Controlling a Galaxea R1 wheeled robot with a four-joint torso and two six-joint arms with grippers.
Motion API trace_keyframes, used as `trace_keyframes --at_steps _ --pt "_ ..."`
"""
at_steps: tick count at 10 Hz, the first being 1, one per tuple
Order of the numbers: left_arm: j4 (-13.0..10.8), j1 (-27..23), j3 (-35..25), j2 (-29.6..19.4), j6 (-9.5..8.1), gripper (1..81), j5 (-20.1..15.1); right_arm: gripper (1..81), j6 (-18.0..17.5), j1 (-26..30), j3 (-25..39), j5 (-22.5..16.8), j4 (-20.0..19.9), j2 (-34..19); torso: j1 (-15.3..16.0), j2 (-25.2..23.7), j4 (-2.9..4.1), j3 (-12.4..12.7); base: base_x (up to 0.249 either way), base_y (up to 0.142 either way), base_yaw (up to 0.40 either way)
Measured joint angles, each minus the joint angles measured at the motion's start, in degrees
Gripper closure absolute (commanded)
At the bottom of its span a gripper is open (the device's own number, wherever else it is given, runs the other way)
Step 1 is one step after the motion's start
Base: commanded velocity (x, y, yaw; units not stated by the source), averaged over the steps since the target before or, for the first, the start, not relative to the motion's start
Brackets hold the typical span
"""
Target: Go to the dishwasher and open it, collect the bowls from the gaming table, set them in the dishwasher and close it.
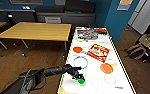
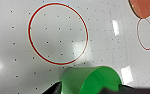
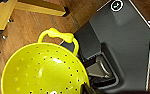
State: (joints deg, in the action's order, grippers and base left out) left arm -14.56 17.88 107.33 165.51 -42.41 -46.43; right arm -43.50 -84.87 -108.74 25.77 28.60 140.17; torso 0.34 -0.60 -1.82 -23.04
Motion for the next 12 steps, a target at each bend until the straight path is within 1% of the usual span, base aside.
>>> trace_keyframes --at_steps 2,3,5,7,9,10,11,12 --pt "-1.5 1.6 0.5 -0.2 -0.09 1.0 -0.1 81.1 0.0 0.0 0.0 -0.1 0.0 0.0 0.0 0.0 0.00 0.0 0.000 0.000 0.000" --pt "-2.3 2.4 0.5 -0.2 -0.41 81.1 0.0 81.1 0.0 0.0 0.0 -0.1 0.0 0.0 0.0 0.0 0.00 0.0 0.000 0.000 0.000" --pt "-2.7 3.1 0.5 -0.1 -0.48 81.1 0.5 81.1 0.0 0.0 0.0 -0.2 0.0 0.0 0.0 0.0 0.00 0.0 0.000 0.000 0.000" --pt "-3.7 3.1 -0.6 -0.4 -0.48 81.1 0.2 81.1 0.0 0.2 0.0 -0.2 0.0 0.4 0.0 0.0 0.00 0.0 0.000 0.000 0.000" --pt "-3.9 2.1 -5.5 -2.6 -0.55 81.1 -0.1 81.1 0.0 0.2 0.0 -0.3 0.0 0.4 0.0 0.0 0.00 0.0 0.000 0.000 0.000" --pt "-3.9 0.6 -9.1 -3.9 -0.87 81.1 0.5 81.1 0.0 0.3 0.0 -0.3 0.0 0.5 0.0 0.0 0.00 0.0 0.000 0.000 0.000" --pt "-3.9 -0.7 -13.1 -5.7 -0.91 81.1 2.4 81.1 0.0 0.3 0.0 -0.3 0.0 0.4 0.0 0.0 0.00 0.0 0.000 0.000 0.000" --pt "-3.9 -1.4 -16.6 -8.0 -0.94 81.1 5.3 81.1 0.0 0.3 0.0 -0.3 0.0 0.4 0.0 0.0 0.00 0.0 0.000 0.000 0.000"
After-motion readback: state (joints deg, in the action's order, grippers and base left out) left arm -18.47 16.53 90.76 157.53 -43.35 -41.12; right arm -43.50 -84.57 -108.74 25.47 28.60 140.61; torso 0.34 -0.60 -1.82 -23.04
